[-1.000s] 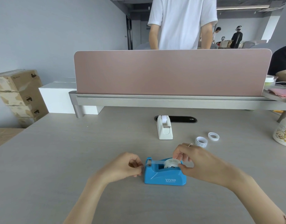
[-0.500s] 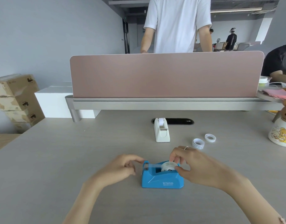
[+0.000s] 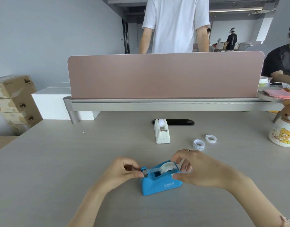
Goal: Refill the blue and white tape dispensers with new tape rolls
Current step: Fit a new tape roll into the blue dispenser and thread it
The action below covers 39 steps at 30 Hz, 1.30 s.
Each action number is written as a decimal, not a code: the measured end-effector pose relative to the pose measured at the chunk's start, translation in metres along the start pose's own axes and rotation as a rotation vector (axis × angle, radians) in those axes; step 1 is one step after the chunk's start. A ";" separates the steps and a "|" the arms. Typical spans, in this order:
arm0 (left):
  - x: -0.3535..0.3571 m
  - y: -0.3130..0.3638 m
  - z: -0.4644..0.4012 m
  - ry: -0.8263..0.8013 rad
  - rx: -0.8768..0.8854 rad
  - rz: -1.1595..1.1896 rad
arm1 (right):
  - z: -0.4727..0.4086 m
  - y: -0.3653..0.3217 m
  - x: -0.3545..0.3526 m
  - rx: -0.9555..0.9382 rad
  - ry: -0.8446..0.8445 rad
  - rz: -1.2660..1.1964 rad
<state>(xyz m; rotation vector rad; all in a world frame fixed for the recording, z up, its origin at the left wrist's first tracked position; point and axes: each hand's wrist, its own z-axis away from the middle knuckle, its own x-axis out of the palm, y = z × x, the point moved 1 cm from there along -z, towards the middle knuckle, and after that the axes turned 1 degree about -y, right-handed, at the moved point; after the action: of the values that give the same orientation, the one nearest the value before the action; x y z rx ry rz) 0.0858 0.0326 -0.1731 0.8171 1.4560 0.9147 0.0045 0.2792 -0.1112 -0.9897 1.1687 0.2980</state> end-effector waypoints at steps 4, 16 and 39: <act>0.001 -0.004 -0.001 -0.001 0.006 0.012 | -0.003 0.001 0.006 0.021 -0.018 -0.013; 0.015 0.009 0.000 -0.084 0.033 -0.133 | -0.028 0.032 0.035 0.123 0.259 -0.275; 0.022 0.018 -0.002 -0.108 0.034 -0.351 | -0.027 0.018 0.051 0.061 0.237 -0.446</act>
<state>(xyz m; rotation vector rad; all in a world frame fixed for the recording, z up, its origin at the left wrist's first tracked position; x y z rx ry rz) 0.0814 0.0602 -0.1667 0.5996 1.4647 0.5741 -0.0037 0.2543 -0.1656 -1.2225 1.1251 -0.2142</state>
